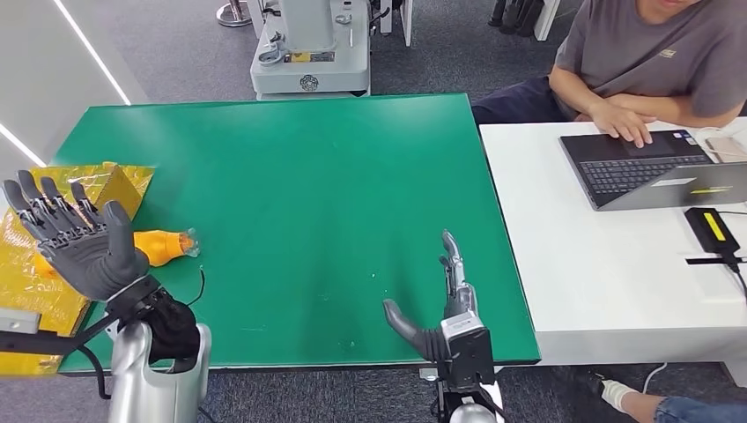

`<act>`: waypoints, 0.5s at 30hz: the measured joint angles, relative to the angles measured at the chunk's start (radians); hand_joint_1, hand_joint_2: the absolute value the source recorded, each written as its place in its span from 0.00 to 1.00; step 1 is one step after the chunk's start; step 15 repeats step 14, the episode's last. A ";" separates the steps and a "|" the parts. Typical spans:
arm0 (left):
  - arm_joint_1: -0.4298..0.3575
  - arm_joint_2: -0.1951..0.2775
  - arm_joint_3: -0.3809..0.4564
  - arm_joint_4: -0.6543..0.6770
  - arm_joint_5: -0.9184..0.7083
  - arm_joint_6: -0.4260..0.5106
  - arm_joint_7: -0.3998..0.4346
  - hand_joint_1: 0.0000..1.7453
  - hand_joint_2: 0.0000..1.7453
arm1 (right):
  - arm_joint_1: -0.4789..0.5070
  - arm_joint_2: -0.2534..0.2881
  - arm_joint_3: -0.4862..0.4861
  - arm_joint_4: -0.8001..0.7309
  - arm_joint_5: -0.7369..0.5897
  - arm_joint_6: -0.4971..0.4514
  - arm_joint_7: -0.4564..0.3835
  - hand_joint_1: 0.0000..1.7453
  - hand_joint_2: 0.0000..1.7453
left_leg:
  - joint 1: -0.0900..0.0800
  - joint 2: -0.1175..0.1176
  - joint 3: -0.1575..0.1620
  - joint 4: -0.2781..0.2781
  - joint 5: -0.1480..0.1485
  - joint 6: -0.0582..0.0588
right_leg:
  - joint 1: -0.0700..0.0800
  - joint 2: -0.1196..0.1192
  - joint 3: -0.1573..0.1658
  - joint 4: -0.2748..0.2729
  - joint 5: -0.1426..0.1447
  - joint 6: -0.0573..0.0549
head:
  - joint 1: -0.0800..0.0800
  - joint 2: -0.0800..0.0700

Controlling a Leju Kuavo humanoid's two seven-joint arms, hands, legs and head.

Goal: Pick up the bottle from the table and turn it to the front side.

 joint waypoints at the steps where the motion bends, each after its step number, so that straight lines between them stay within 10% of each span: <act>1: 0.009 -0.015 -0.004 -0.016 0.004 -0.009 0.000 0.00 1.00 | -0.006 0.000 -0.001 -0.002 0.001 0.002 0.000 0.00 1.00 | 0.000 0.000 0.000 0.000 0.000 0.000 | 0.000 0.000 0.000 0.000 0.000 0.000 | 0.000 0.000; 15: 0.022 -0.029 -0.042 -0.070 -0.015 -0.009 0.000 0.00 1.00 | -0.037 0.002 -0.012 -0.010 0.014 0.003 0.003 0.00 1.00 | 0.000 0.000 0.000 0.000 0.001 0.001 | 0.001 0.000 0.000 0.000 0.000 0.000 | 0.000 0.000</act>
